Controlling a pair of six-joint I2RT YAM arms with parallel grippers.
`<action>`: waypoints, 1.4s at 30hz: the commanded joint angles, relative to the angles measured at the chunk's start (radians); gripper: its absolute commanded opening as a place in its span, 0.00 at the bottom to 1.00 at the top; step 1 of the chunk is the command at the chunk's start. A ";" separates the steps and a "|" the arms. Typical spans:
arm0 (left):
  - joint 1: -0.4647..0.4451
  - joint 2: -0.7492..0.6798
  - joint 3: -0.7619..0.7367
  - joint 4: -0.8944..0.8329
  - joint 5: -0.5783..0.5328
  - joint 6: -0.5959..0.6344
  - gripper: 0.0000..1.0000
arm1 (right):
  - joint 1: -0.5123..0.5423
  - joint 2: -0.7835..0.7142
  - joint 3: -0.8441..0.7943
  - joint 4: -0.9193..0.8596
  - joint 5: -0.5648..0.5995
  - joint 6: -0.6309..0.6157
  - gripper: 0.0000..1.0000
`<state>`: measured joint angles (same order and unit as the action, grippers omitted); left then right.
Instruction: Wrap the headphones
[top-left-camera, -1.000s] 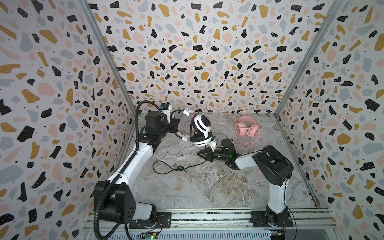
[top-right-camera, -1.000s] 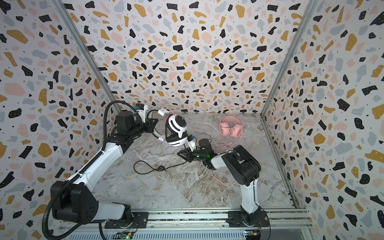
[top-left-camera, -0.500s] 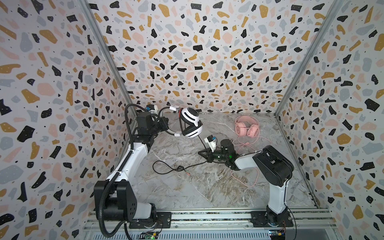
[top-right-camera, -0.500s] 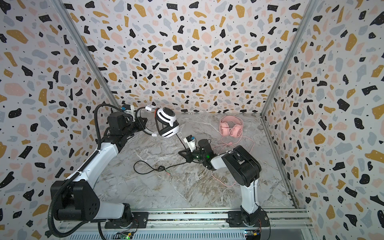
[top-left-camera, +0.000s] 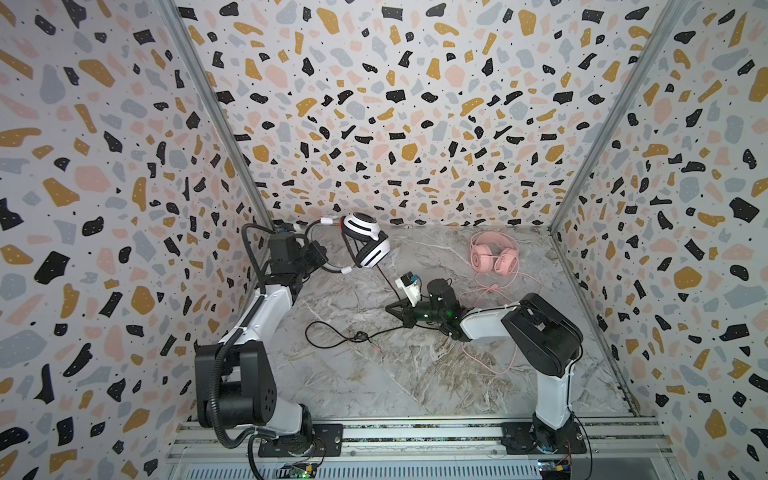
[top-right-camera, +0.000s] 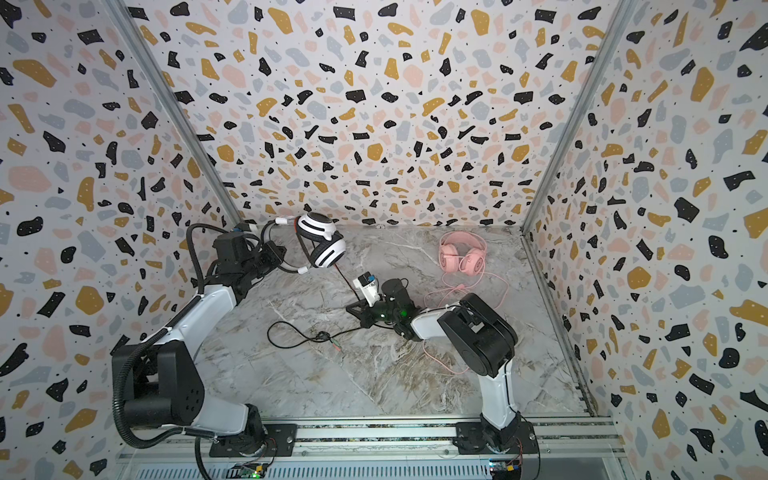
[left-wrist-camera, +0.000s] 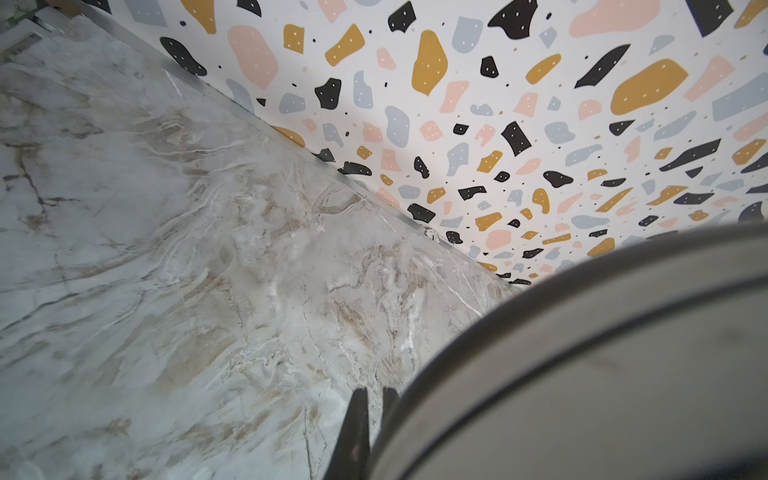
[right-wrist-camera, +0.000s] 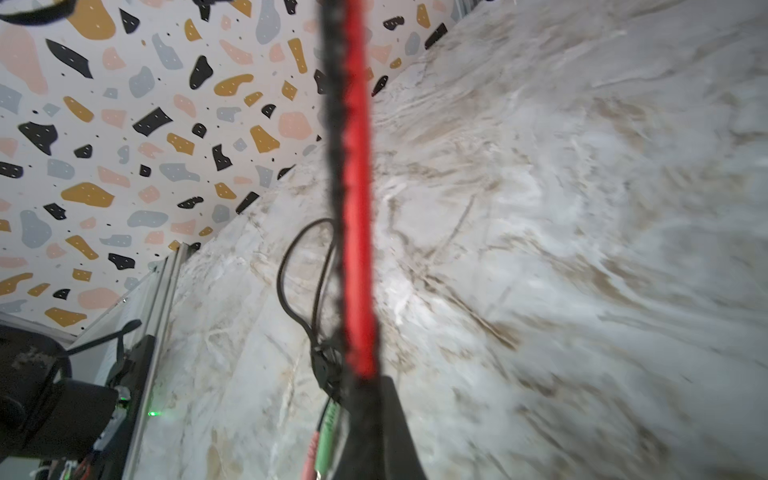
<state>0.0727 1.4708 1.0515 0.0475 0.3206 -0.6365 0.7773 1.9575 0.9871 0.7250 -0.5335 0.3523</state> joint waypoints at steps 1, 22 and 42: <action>0.013 -0.044 0.019 0.116 -0.040 -0.053 0.00 | 0.048 0.008 0.052 -0.112 0.050 -0.068 0.01; 0.067 0.015 0.017 0.022 -0.114 -0.103 0.00 | 0.155 -0.032 0.225 -0.453 0.141 -0.327 0.02; -0.060 0.054 0.105 -0.136 -0.275 0.034 0.00 | 0.201 -0.264 0.272 -0.679 0.336 -0.454 0.02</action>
<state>0.0425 1.5387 1.0901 -0.1398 0.0978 -0.6300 0.9714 1.7706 1.2480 0.1009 -0.2478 -0.0593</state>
